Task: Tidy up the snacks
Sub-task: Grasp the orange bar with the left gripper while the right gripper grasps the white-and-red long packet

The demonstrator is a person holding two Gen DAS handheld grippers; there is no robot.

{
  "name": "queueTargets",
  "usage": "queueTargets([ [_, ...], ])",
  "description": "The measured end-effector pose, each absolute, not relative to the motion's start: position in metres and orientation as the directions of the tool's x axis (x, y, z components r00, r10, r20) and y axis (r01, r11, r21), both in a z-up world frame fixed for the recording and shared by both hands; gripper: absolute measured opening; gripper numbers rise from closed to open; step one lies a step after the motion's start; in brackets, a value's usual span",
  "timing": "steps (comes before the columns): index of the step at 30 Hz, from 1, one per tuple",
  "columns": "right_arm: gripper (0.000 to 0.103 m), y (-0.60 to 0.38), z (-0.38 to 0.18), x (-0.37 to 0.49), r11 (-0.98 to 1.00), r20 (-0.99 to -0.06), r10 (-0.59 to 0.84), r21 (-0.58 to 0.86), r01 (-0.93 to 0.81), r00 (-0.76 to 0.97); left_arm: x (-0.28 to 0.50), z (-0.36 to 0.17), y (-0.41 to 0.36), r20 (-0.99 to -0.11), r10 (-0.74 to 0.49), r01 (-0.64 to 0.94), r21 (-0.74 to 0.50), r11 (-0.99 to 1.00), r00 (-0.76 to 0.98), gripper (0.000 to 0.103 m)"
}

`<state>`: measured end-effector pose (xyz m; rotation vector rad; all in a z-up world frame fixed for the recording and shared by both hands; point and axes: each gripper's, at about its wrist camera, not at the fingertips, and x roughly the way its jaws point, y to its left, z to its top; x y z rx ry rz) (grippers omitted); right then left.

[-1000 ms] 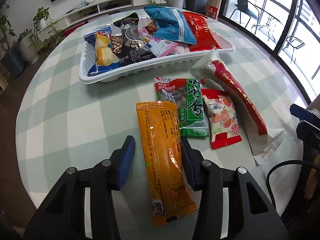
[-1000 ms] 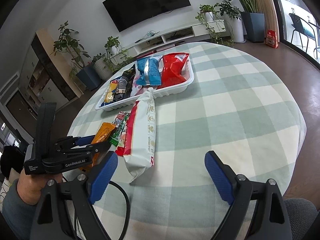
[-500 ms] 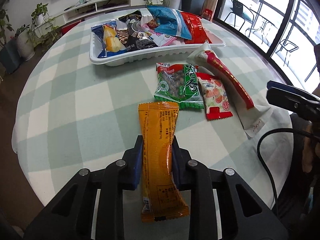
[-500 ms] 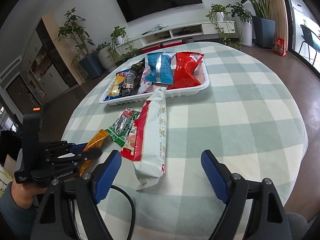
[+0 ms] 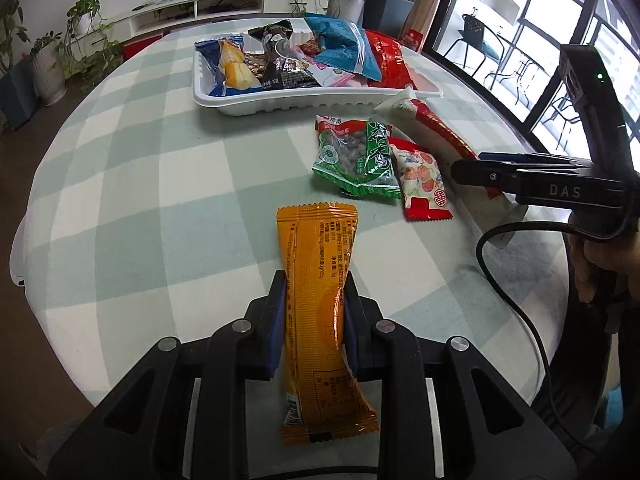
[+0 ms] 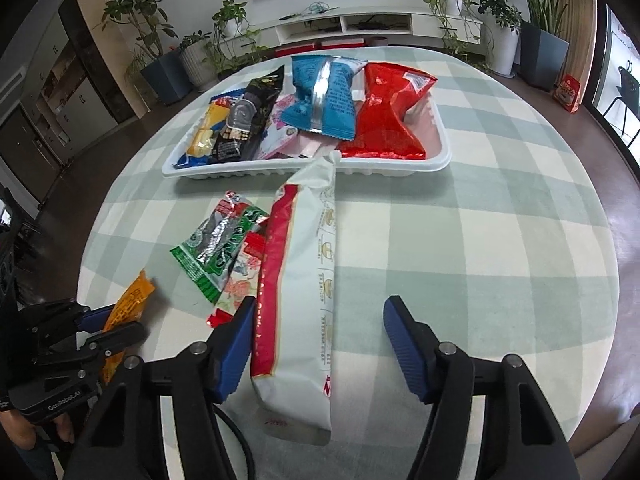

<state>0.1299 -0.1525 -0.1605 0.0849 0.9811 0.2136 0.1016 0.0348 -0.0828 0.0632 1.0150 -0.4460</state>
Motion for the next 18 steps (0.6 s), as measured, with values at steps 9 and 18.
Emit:
queueTargets([
  [9,0.064,-0.148,-0.164,0.138,0.982,-0.836,0.176,0.11,-0.156,0.52,0.102,-0.083,0.035,-0.827,-0.335,0.389,-0.155,0.908,0.451,0.023],
  [18,0.044,-0.14,-0.17,0.152,0.979,-0.865,0.152,0.066,-0.191,0.479,0.104,-0.081,0.029,-0.83,-0.319,0.388,-0.136,0.911,0.458,0.023],
])
